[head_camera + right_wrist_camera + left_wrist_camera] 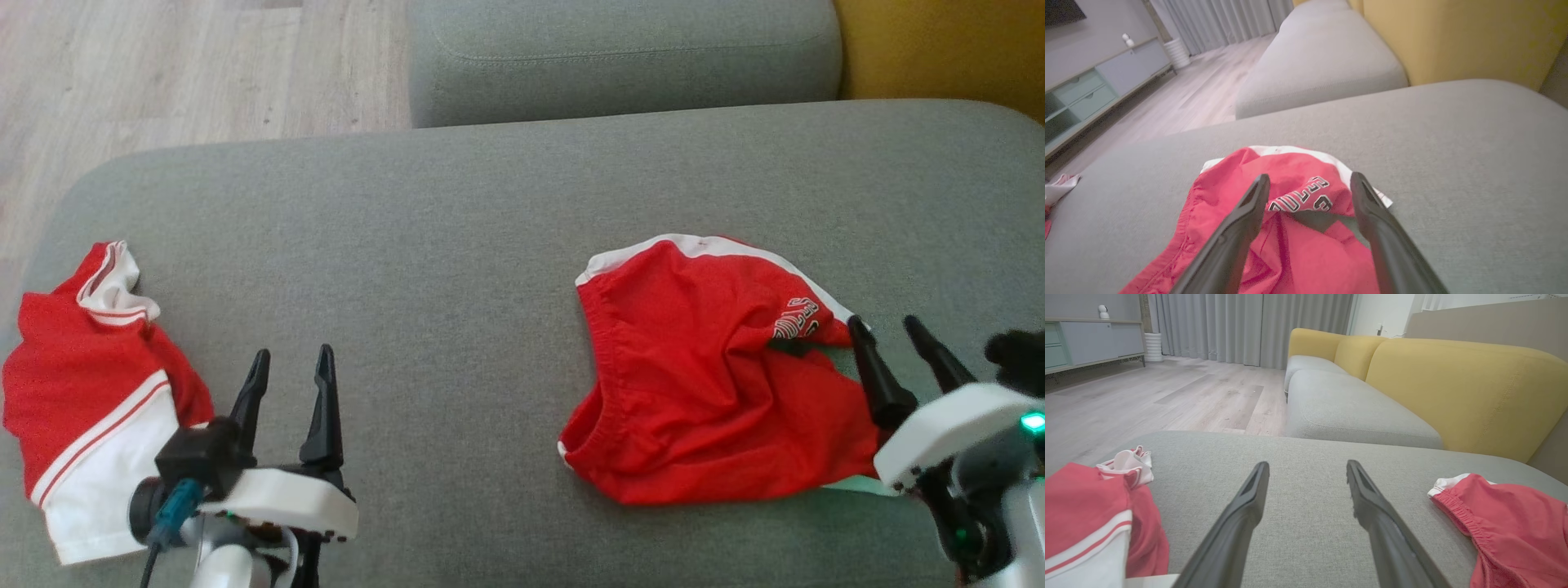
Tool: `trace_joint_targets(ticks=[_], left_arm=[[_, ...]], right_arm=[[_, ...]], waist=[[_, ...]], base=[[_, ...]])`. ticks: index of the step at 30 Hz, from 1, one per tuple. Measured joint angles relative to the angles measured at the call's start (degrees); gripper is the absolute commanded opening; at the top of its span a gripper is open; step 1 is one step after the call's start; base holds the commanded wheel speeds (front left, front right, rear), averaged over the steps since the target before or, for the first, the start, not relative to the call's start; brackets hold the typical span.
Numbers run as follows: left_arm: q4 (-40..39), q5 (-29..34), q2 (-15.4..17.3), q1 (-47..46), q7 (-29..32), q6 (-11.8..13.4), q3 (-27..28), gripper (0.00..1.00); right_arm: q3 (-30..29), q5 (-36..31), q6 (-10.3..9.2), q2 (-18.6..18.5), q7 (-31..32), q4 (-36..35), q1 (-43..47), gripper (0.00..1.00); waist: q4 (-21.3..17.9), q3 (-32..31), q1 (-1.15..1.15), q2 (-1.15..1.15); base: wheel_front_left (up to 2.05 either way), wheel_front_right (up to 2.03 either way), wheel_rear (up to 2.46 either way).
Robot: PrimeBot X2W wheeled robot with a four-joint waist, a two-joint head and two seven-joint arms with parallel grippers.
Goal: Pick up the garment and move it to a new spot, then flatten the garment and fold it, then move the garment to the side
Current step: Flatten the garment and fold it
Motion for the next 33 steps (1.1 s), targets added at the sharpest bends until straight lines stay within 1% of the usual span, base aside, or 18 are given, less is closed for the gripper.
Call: trace_joint_targets(ticks=[2, 5, 7, 11, 13, 15, 16, 18, 19, 22, 24, 26, 27, 28, 30, 33], left_arm=[[0.07, 0.05, 0.02, 0.0, 0.0, -0.77, 0.26, 1.0], [0.12, 0.05, 0.02, -0.01, 0.0, -3.03, -0.12, 1.0], [0.27, 0.05, 0.03, -0.01, 0.0, -3.55, -0.23, 1.0], [1.04, 0.05, 0.09, -0.09, 0.0, -4.28, -0.45, 1.0], [2.37, -0.46, 0.1, -0.41, 0.13, -5.16, -1.04, 1.0], [3.59, -2.33, 0.14, -1.76, 2.5, -6.17, -2.67, 1.0], [3.59, -2.33, 0.14, -1.76, 2.5, -6.17, -2.67, 1.0], [4.85, -5.0, 0.11, -4.75, 6.89, -7.06, -4.75, 1.0], [5.68, -6.8, 0.11, -6.91, 10.22, -7.32, -5.88, 1.0], [9.14, -13.1, 0.19, -15.0, 21.57, -7.55, -9.11, 1.0], [11.77, -15.85, 1.22, -20.89, 29.06, -7.56, -12.48, 1.0], [14.91, -20.63, 1.72, -26.26, 36.19, -7.56, -14.69, 1.0], [16.56, -22.06, 2.43, -28.62, 39.32, -7.57, -16.25, 1.0], [18.15, -23.04, 2.93, -30.62, 41.63, -7.57, -17.26, 1.0], [21.69, -26.46, 3.5, -33.86, 45.88, -7.56, -17.55, 1.0], [26.66, -29.41, 4.24, -37.67, 50.31, -7.56, -18.83, 1.0]], right_arm=[[-1.46, -2.07, 0.0, 1.55, -4.31, -0.1, 0.96, 1.0], [-2.9, -4.3, -0.01, 3.68, -9.93, 0.92, 2.22, 1.0], [-2.96, -5.02, 0.0, 5.12, -12.78, 1.75, 2.71, 1.0], [-2.46, -5.65, 0.0, 5.8, -15.3, 3.81, 2.74, 1.0], [-2.45, -5.64, 0.0, 5.77, -15.89, 4.54, 2.7, 1.0], [-2.5, -5.64, -0.01, 5.7, -16.44, 4.98, 2.63, 1.0], [-2.5, -5.64, -0.01, 5.7, -16.44, 4.98, 2.63, 1.0], [-2.54, -5.63, 0.0, 5.66, -16.68, 5.36, 2.22, 1.0], [-2.55, -5.63, 0.0, 5.64, -16.71, 5.45, 1.74, 1.0], [-2.35, -5.61, 0.0, 5.46, -17.07, 5.58, -0.15, 1.0], [-1.82, -5.6, 0.0, 5.39, -17.12, 5.68, -1.43, 1.0], [-0.81, -5.44, 0.0, 5.39, -17.25, 5.82, -2.59, 1.0], [-0.22, -5.03, 0.0, 5.42, -17.56, 6.06, -3.22, 1.0], [0.23, -4.81, 0.0, 5.46, -17.71, 6.22, -3.75, 1.0], [1.27, -4.1, 0.0, 5.52, -18.38, 6.66, -4.99, 1.0], [2.4, -3.12, 0.0, 5.68, -19.3, 7.66, -6.89, 1.0]], waist=[[-0.22, 0.0, 0.0, 0.0], [-0.58, 0.12, 0.0, 0.0], [-0.89, 0.27, 0.0, 0.0], [-1.55, 0.46, 0.0, 0.0], [-1.88, 0.48, 0.0, 0.0], [-2.08, 0.58, 0.0, 0.0], [-2.08, 0.58, 0.0, 0.0], [-2.17, 0.8, 0.0, 0.0], [-2.26, 0.98, 0.0, 0.0], [-2.87, 1.67, 0.0, 0.0], [-3.69, 2.28, 0.0, 0.0], [-4.83, 3.09, 0.0, 0.0], [-5.55, 3.54, 0.0, 0.0], [-6.3, 4.03, 0.0, 0.0], [-7.99, 5.13, 0.0, 0.0], [-10.71, 6.94, 0.0, 0.0]], base=[[0.0, 0.0, 0.0], [0.0, 0.0, 0.0], [0.0, 0.0, 0.0], [0.0, 0.0, 0.0], [0.0, 0.0, 0.0], [0.0, 0.0, 0.0], [0.0, 0.0, 0.0], [0.0, 0.0, 0.0], [0.0, 0.0, 0.0], [0.0, 0.0, 0.0], [0.0, 0.0, 0.0], [0.0, 0.0, 0.0], [0.0, 0.0, 0.0], [0.0, 0.0, 0.0], [0.0, 0.0, 0.0], [0.0, 0.0, 0.0]])
